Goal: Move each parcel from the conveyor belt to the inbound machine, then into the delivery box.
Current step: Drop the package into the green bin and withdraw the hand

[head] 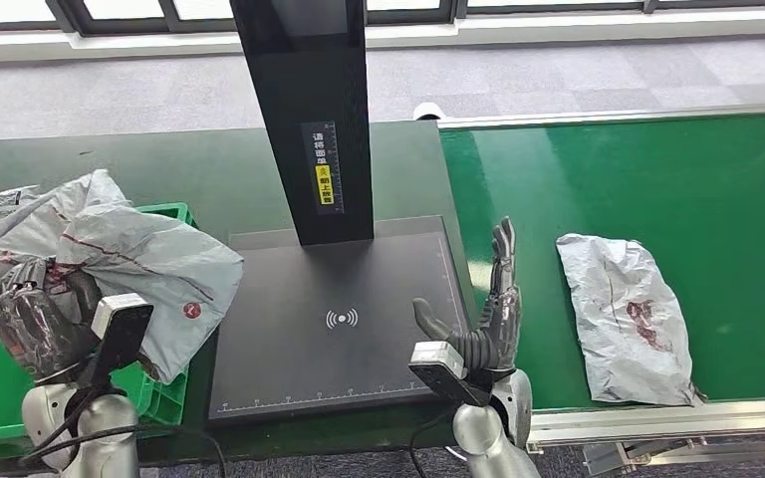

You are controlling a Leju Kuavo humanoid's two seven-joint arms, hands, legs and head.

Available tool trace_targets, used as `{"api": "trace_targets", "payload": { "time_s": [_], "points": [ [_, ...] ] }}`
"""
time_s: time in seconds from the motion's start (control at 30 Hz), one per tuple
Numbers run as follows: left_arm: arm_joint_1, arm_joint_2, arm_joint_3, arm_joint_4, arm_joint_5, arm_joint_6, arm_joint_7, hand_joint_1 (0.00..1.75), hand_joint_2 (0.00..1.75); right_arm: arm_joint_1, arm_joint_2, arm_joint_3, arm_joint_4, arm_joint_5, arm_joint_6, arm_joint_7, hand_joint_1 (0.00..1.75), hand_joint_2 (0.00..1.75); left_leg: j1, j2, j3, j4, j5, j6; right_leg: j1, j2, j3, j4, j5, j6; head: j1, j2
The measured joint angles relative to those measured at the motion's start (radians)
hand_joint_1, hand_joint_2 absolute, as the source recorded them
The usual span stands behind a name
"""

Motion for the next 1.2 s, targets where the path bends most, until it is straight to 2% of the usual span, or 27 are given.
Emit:
{"api": "trace_targets", "payload": {
  "time_s": [0.13,0.23,0.37,0.63,1.2],
  "points": [
    [-0.079,-0.005,0.206,0.186,-0.027,0.0,-0.103,1.75,1.75,0.004,0.0,0.0,-0.003,-0.001,0.018,0.0,0.0,1.75,0.0,0.0,0.001,0.0,0.0,0.0,0.0,0.001,0.0,0.0,0.0,0.0,0.0,0.0],
    [-0.128,-0.014,0.311,0.255,-0.083,0.002,-0.08,1.75,1.75,0.003,-0.001,0.0,0.002,-0.009,0.025,0.0,0.0,1.75,-0.002,-0.005,0.004,-0.002,0.0,0.0,-0.003,-0.004,0.005,0.0,-0.002,0.0,0.0,0.0],
    [-0.173,-0.019,0.389,0.305,-0.129,0.002,-0.05,1.75,1.75,-0.001,-0.001,0.002,0.024,-0.031,0.007,0.0,0.0,1.75,-0.005,-0.006,0.006,-0.006,-0.006,0.002,-0.005,-0.006,0.015,0.0,-0.008,0.0,0.0,0.0],
    [-0.205,-0.019,0.448,0.337,-0.136,0.002,-0.029,1.75,1.75,-0.005,-0.003,0.008,0.061,-0.059,-0.013,0.0,0.0,1.75,-0.006,-0.005,0.012,-0.014,0.002,-0.006,-0.004,-0.006,0.016,0.0,-0.005,-0.006,0.0,0.0],
    [-0.215,-0.019,0.481,0.339,-0.128,0.002,-0.033,1.75,1.75,-0.008,-0.003,0.01,0.086,-0.062,-0.02,0.0,0.0,1.75,-0.006,-0.005,0.015,-0.019,0.003,-0.008,-0.004,-0.006,0.016,0.0,-0.005,-0.009,0.0,0.0]
  ]
}}
